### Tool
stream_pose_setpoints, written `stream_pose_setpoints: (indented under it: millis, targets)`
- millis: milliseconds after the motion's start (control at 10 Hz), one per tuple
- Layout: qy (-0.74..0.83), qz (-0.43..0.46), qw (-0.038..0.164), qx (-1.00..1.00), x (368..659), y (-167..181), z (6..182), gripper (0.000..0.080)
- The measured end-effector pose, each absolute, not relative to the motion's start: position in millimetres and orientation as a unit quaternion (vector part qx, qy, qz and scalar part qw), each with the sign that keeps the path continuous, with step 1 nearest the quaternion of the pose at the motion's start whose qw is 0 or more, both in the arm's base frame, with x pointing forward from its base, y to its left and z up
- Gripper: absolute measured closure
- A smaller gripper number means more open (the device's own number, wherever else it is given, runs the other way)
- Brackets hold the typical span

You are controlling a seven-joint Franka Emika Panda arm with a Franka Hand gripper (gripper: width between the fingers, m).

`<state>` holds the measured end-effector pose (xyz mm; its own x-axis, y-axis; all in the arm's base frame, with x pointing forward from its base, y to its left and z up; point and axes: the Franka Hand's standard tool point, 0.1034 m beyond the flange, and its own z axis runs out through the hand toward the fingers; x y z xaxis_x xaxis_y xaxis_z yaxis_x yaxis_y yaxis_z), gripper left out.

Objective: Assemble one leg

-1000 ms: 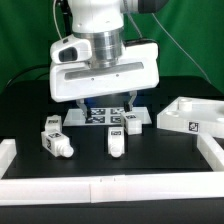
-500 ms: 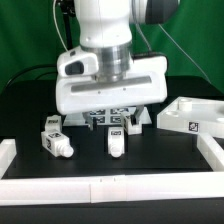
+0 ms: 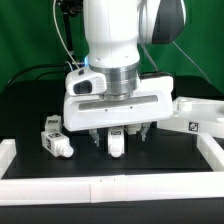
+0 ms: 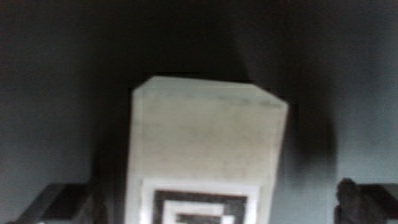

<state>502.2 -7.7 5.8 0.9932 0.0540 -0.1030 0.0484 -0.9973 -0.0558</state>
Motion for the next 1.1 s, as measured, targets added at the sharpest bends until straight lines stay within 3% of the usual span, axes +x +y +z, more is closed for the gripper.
stream_pose_setpoints:
  millis: [100,300,500,700,900,1100]
  targets:
    - [-0.026,0.052,0.027,-0.998,502,-8,5.7,0.0163]
    - [-0.026,0.052,0.027,-0.998,502,-8,5.8,0.0521]
    - [-0.028,0.052,0.027,-0.998,502,-8,5.7,0.0521]
    - [-0.051,0.046,0.024,-0.997,490,-34,6.2,0.0521]
    - [-0.066,0.051,0.024,-0.996,458,-57,14.0,0.0521]
    - [-0.058,0.057,0.021,-0.996,424,-64,7.3,0.052]
